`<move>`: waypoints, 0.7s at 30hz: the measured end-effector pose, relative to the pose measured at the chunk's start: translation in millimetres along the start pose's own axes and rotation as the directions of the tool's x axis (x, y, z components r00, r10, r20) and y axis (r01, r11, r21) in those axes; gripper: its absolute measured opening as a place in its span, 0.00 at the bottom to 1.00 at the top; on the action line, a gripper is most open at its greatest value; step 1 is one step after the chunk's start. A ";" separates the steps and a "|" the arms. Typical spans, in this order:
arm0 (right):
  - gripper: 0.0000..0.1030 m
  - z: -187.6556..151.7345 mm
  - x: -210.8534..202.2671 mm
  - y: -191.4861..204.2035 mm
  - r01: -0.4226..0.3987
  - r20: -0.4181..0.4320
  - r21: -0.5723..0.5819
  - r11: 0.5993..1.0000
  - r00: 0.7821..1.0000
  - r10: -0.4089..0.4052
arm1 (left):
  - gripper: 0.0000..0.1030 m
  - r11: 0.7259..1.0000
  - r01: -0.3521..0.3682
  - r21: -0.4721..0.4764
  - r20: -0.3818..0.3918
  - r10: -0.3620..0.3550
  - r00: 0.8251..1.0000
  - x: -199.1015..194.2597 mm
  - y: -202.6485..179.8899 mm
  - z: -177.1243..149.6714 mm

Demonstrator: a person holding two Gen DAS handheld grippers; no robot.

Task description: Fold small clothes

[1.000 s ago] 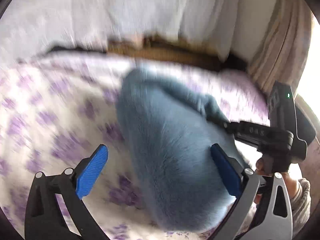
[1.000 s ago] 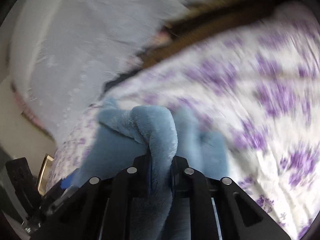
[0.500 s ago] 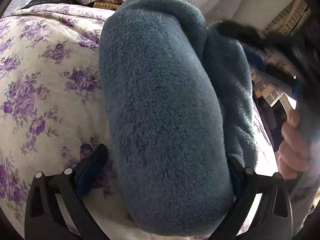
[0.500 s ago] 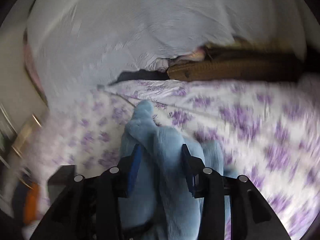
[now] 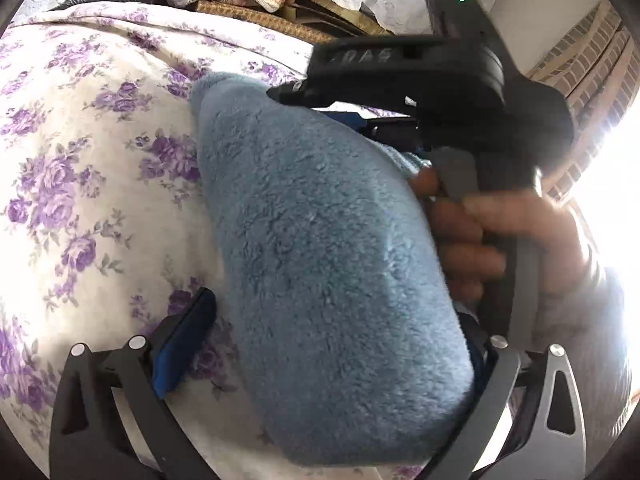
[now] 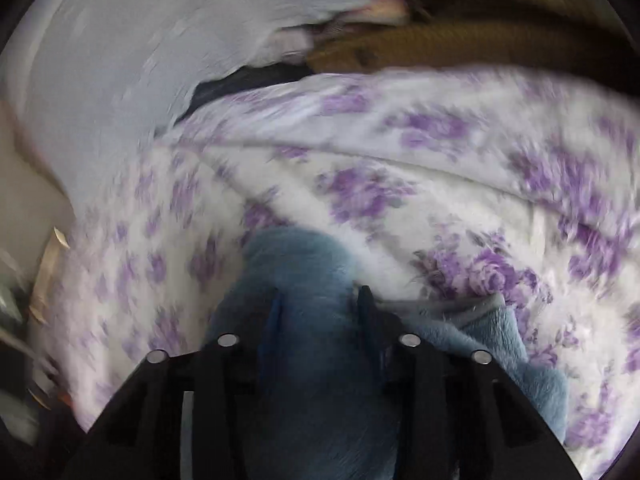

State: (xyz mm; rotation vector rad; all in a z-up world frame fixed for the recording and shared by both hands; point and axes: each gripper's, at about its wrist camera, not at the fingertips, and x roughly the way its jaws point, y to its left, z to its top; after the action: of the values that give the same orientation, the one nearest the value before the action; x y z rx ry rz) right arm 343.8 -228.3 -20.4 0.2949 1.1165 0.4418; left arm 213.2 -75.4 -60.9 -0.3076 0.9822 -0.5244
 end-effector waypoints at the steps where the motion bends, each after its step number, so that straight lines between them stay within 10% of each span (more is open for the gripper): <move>1: 0.37 0.5 -2.2 -2.5 -0.015 -0.007 -0.001 1.000 1.000 0.015 | 0.96 1.000 -0.010 0.014 0.002 0.010 1.000 -0.4 -2.3 -0.5; 7: 0.38 -38.8 -94.1 9.1 0.006 0.205 -0.103 0.995 0.979 0.015 | 0.96 0.999 -0.020 0.042 0.003 0.019 1.000 0.0 -12.4 1.6; 11: 0.38 -84.6 -103.2 -11.0 0.148 0.150 -0.137 0.979 0.981 -0.127 | 0.96 0.999 -0.013 0.040 -0.002 0.013 1.000 2.4 -11.0 5.0; 21: 0.33 -137.5 -165.1 -35.5 0.036 0.296 -0.034 0.999 0.955 -0.024 | 0.95 1.000 -0.019 0.017 0.172 0.015 0.985 -46.9 -7.2 5.7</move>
State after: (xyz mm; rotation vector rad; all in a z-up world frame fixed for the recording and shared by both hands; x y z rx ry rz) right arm 165.0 -337.9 38.4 0.2988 0.8178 0.3774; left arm 195.1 -55.5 -21.4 -0.3222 0.8118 -0.4830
